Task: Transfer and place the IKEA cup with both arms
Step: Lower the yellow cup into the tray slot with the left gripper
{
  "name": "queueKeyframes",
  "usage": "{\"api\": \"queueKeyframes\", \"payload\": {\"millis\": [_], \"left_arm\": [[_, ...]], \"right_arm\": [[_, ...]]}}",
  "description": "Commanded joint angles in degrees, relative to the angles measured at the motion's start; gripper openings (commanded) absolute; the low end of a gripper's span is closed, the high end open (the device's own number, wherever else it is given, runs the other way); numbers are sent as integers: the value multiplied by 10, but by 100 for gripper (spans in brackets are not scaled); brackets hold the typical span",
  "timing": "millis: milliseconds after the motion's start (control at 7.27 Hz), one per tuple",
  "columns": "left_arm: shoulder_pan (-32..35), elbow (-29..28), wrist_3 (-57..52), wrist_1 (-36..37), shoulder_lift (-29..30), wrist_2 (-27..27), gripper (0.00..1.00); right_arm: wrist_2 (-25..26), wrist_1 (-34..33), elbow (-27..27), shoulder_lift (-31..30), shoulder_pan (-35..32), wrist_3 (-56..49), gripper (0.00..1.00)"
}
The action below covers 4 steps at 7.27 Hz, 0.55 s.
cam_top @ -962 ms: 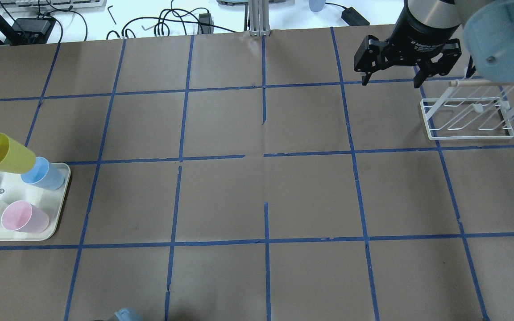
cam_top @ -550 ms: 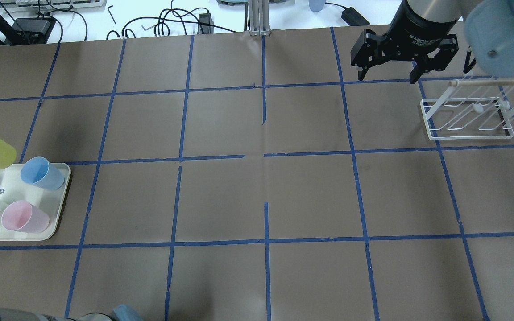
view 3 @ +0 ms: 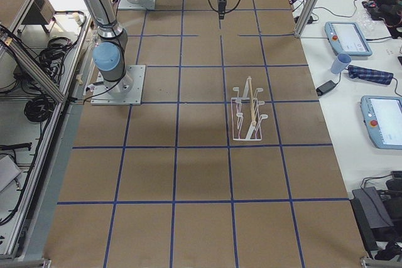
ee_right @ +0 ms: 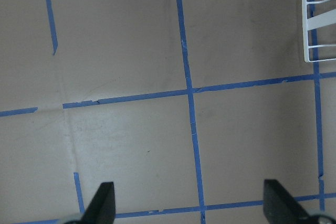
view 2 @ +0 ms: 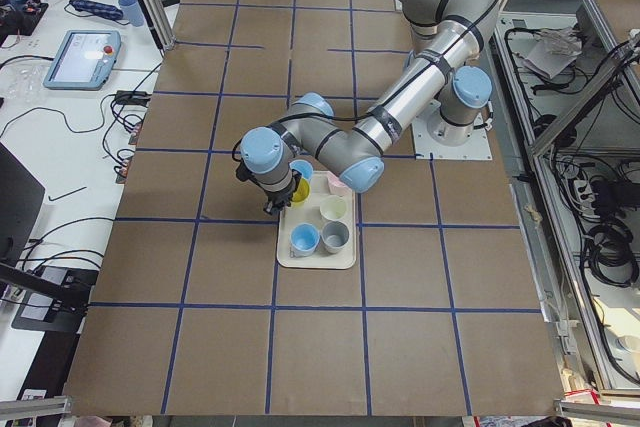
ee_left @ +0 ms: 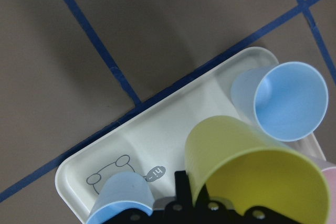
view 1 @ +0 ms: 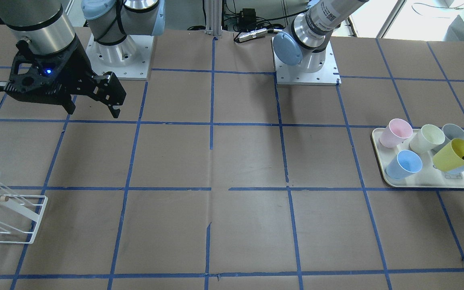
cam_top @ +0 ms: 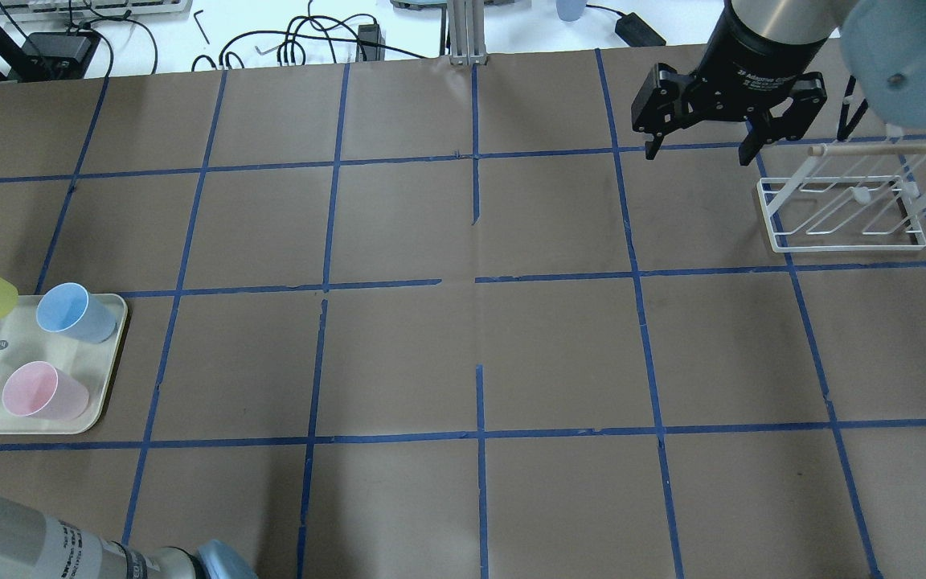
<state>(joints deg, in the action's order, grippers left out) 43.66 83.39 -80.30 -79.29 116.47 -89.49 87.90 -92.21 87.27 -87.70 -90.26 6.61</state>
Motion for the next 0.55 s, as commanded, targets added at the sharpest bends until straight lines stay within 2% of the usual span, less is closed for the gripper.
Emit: {"api": "queueKeyframes", "payload": {"millis": [0, 412], "left_arm": [[1, 10, -12, 11, 14, -1, 0], [4, 52, -13, 54, 12, -2, 0]], "right_arm": [[-2, 3, -1, 0, 0, 0, 100], [-4, 4, -2, 0, 0, 0, 100]]}}
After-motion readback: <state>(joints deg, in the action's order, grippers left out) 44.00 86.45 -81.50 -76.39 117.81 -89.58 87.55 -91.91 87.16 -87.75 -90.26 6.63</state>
